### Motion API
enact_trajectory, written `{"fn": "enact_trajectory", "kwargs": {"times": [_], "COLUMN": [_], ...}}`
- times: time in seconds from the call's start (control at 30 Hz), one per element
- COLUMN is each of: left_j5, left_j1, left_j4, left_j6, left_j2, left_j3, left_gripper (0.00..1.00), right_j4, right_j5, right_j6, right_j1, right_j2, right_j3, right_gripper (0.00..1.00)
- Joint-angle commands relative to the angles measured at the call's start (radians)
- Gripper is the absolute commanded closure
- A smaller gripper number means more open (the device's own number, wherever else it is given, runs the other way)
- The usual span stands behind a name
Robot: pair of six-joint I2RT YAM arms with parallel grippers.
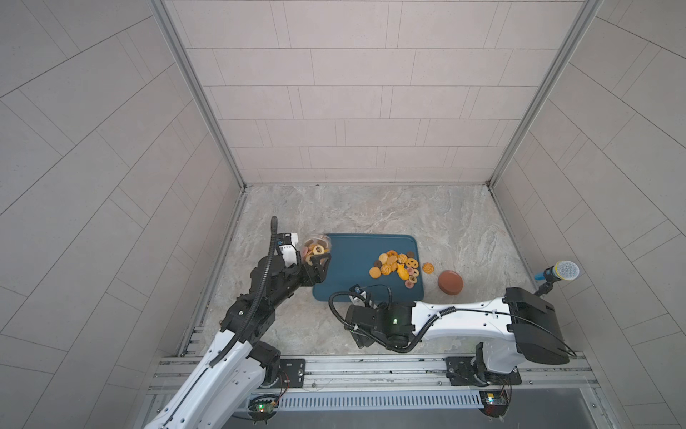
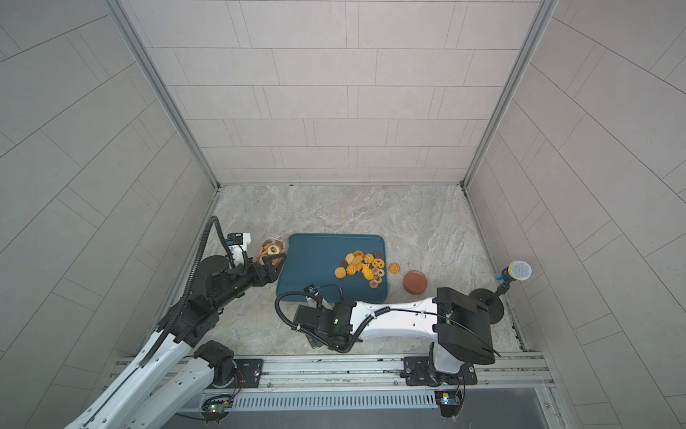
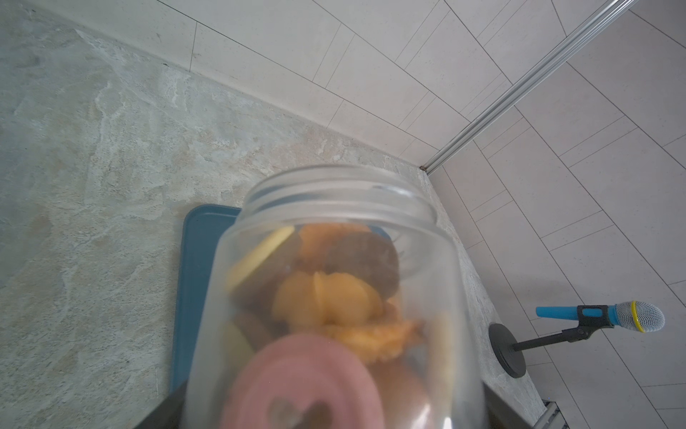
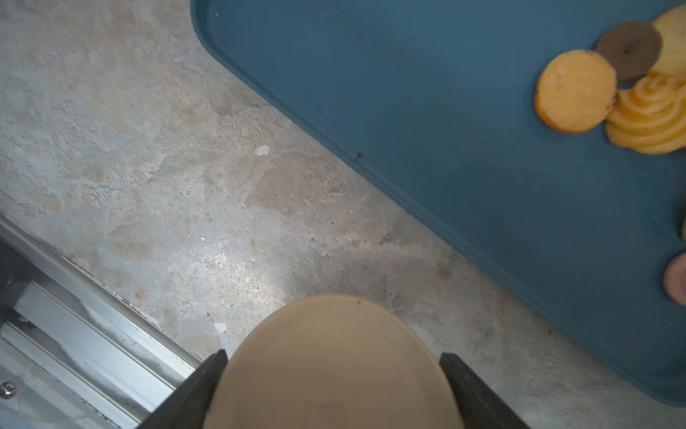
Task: Pour the cookies out of the jar
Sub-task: Place the lid at the center of the board.
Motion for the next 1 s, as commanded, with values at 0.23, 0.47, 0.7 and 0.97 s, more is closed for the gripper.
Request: {"fn": "enact_trajectory", "kwargs": {"times": [0.23,0.47,0.7,0.97], "left_j5": [0.011,0.012,0.020,0.024], "left_j1": [0.005,0.005,0.005,0.005], "left_j4": [0.135,0.143,0.146,0.161], "left_j6": [-0.035,-0.046,-0.057,-0.069], "left_j2": [-0.044,-0.048,-0.050,-0.045], "left_j3": [-0.029,-0.039,-0.047,-0.061], "left_gripper": [1.00,1.00,1.00,1.00], "right_j4": [-0.011,-0.019,-0.033,-0.044], "right_j5": [-0.051,-0.050,-0.048,-0.037], "right_j6": [-0.026,-0.038,-0.029,-0.021], "right_j1": [-0.027,-0.029,-0.031,-0.031], "right_j2": [0.065,0.119,0.126,0.132], "right_j3": [0.027,0.054,0.054,0.053], "right_gripper": [1.00,1.00,0.90,0.54]}}
